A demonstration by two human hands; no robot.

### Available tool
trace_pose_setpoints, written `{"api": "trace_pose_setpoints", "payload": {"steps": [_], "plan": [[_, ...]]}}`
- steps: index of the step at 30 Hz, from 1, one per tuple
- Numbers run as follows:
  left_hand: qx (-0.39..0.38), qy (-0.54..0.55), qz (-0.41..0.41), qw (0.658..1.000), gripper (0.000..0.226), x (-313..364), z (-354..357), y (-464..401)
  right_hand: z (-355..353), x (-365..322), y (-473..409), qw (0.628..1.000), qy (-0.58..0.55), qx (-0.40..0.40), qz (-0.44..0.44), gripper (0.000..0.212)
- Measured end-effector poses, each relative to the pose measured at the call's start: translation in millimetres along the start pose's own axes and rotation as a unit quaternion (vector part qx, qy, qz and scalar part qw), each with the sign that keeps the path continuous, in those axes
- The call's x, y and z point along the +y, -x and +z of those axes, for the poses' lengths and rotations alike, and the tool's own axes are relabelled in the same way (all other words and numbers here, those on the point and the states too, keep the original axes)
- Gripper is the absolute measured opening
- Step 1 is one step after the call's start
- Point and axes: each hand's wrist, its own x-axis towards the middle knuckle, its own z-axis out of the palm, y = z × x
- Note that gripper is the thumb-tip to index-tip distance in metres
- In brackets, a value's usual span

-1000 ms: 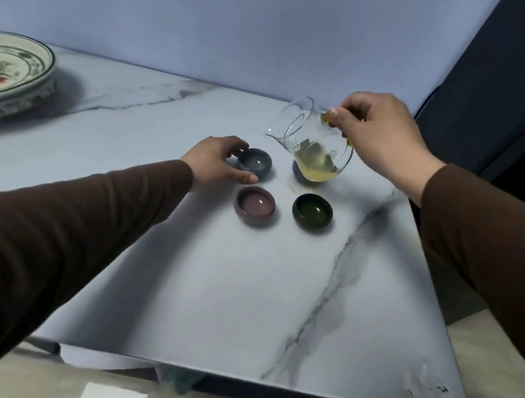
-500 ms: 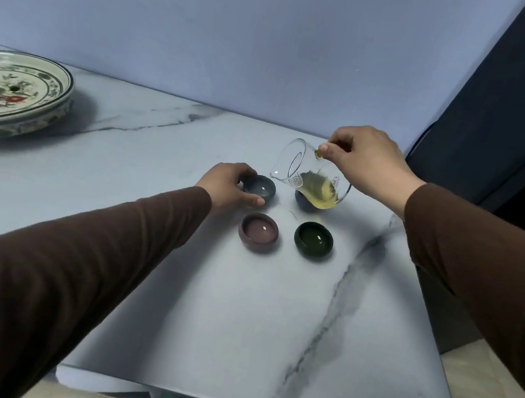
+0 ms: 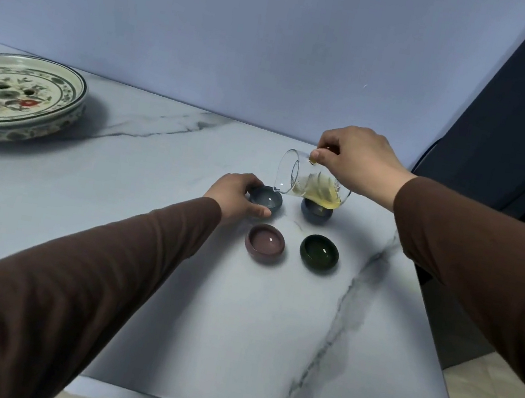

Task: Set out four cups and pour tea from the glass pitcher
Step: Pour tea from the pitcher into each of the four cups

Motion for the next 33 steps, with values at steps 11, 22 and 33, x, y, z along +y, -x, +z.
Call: {"api": "trace_pose_setpoints", "payload": {"steps": [11, 22, 33], "plan": [[-0.001, -0.006, -0.001, 1.000, 0.057, 0, 0, -1, -10, -7, -9, 0.998, 0.052, -0.006, -0.041, 0.019], [-0.002, -0.008, -0.009, 1.000, 0.056, 1, -1, -1, -17, -12, -13, 0.996, 0.073, -0.010, -0.049, 0.023], [-0.006, -0.013, -0.018, 1.000, 0.057, 3, -2, -1, -20, -12, -16, 0.995, 0.082, -0.006, -0.059, 0.021]]}}
